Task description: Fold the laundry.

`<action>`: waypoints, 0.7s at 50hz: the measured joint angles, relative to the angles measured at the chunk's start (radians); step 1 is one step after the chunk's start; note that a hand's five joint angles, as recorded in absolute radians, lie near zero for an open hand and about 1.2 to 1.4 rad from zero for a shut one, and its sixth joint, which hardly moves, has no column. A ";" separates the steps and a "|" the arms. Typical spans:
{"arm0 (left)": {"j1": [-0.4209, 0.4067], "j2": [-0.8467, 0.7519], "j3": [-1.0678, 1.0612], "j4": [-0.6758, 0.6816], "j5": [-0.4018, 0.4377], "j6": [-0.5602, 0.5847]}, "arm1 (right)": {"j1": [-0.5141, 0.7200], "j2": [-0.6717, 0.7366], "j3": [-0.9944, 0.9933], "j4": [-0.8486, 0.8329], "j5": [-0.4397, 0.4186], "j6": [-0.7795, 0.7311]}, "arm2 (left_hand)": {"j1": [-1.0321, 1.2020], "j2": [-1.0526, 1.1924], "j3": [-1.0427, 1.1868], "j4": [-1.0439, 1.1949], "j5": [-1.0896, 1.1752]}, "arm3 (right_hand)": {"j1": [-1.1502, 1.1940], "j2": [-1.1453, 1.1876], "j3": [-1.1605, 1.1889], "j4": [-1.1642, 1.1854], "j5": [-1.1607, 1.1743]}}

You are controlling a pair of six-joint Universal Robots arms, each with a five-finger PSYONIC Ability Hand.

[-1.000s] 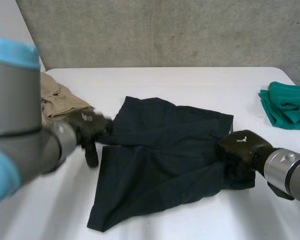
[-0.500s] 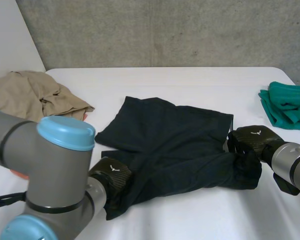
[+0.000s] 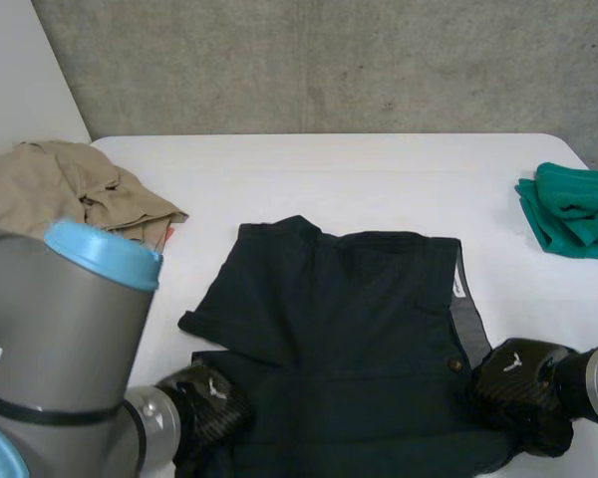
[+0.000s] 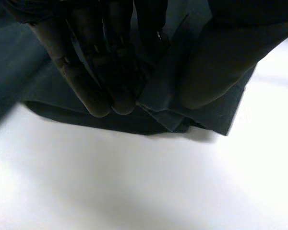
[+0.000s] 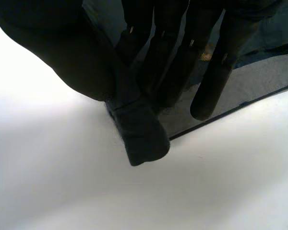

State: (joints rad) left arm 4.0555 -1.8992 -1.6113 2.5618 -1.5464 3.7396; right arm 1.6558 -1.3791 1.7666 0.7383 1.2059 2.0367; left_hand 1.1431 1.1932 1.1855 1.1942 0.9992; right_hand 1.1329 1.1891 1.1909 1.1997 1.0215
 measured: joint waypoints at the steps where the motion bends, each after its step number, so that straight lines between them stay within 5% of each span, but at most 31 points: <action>1: 0.010 -0.002 0.020 0.006 0.000 0.007 | 0.006 0.008 -0.014 -0.019 0.000 0.023 | 0.000 0.000 0.001 0.000 0.000 | 0.000 0.000 0.000 0.000 0.000; 16: 0.164 -0.291 0.577 0.271 -0.036 -0.063 | 0.151 0.147 -0.274 -0.658 0.068 0.584 | 0.000 0.002 0.002 0.000 0.000 | 0.000 0.000 0.000 0.000 0.000; 27: 0.202 -0.642 1.032 0.323 -0.112 -0.065 | 0.249 0.464 -0.479 -1.045 0.219 0.614 | 0.000 0.002 0.002 0.001 0.000 | 0.000 0.000 0.000 0.000 0.000; 32: 0.193 -0.726 1.171 0.320 -0.136 -0.059 | 0.281 0.593 -0.580 -1.099 0.242 0.587 | -0.423 -0.418 -0.388 -0.398 -0.381 | -0.634 -0.646 -0.625 -0.619 -0.642; 33: 0.189 -0.731 1.187 0.319 -0.142 -0.058 | 0.289 0.614 -0.602 -1.099 0.248 0.584 | -0.895 -0.859 -0.833 -0.853 -0.825 | -0.865 -0.894 -0.876 -0.879 -0.893; 35: 0.182 -0.723 1.193 0.318 -0.150 -0.060 | 0.296 0.623 -0.620 -1.089 0.262 0.587 | -0.951 -0.943 -0.935 -0.953 -0.919 | -0.905 -0.972 -0.969 -0.970 -0.970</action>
State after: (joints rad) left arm 4.2379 -2.6227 -0.4182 2.8794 -1.6967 3.6792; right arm 1.9518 -0.7561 1.1467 -0.3511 1.4680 2.6233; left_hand 0.1922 0.2500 0.2508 0.2409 0.0805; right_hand 0.2281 0.2168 0.2222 0.2297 0.0515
